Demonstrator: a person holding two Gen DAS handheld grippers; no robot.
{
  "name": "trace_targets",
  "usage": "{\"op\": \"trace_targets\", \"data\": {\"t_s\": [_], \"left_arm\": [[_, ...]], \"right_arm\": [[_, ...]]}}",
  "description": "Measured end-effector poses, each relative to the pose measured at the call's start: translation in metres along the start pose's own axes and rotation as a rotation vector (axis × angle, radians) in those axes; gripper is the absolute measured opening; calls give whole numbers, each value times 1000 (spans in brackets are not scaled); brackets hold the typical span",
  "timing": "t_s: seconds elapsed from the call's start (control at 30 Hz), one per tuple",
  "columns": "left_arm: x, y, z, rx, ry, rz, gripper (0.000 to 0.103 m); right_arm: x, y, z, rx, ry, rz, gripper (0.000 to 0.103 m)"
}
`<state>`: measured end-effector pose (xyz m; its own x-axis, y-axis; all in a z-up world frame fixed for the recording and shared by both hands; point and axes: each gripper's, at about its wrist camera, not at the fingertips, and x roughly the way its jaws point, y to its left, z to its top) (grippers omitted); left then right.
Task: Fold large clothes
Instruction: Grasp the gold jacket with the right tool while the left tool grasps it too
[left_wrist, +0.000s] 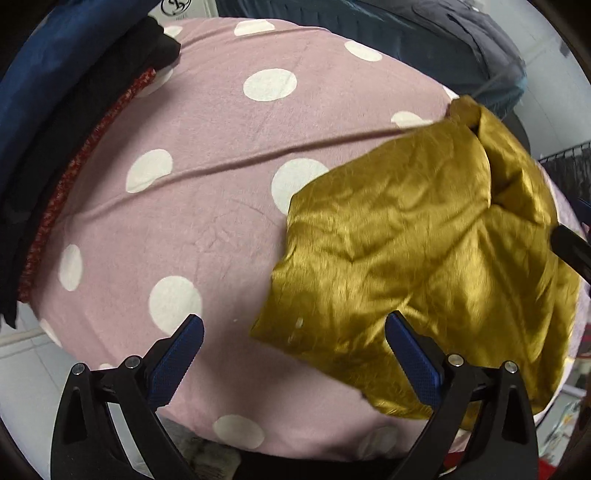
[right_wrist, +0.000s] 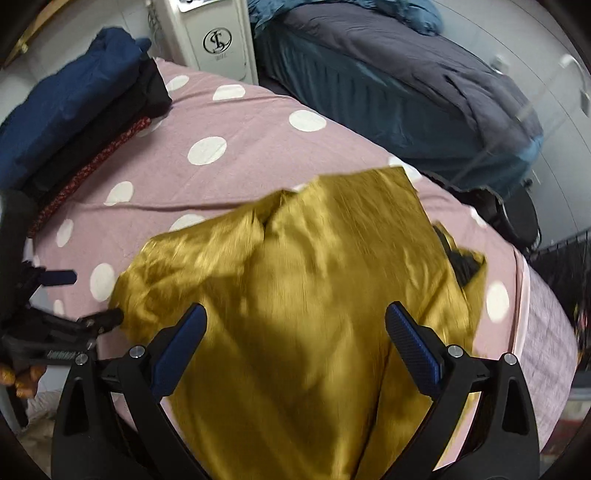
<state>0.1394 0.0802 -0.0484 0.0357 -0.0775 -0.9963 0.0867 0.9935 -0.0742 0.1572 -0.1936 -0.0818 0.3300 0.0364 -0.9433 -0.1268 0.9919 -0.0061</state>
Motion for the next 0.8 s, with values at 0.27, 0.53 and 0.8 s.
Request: {"op": "trace_targets", "data": {"t_s": [0.27, 0.53, 0.8], "left_arm": [[29, 9, 27, -123, 71, -166, 96], [28, -33, 31, 52, 75, -212, 96], [31, -68, -2, 137, 71, -178, 96]], "right_arm": [[73, -35, 7, 95, 173, -33, 52], [44, -88, -131, 318, 254, 31, 17], [46, -21, -300, 308, 507, 22, 14]]}}
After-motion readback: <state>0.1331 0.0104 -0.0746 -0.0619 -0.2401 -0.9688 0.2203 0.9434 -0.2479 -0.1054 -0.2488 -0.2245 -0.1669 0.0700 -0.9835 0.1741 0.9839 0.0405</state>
